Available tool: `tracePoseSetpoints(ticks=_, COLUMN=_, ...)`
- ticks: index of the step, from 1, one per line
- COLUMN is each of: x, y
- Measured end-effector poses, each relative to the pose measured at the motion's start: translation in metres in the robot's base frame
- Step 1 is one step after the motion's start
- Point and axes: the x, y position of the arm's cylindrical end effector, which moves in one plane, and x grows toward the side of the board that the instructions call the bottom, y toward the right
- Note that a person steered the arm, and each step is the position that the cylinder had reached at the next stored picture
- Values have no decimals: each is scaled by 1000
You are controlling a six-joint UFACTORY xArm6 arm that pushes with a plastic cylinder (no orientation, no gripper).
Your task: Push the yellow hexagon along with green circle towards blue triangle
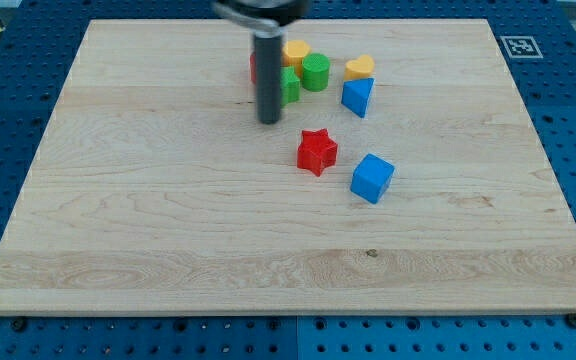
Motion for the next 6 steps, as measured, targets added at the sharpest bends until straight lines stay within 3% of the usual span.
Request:
tracePoseSetpoints(ticks=1, x=-19, y=-75)
tracePoseSetpoints(ticks=3, x=-131, y=-94)
tracePoseSetpoints(ticks=4, x=-144, y=-51)
tracePoseSetpoints(ticks=6, x=-124, y=64)
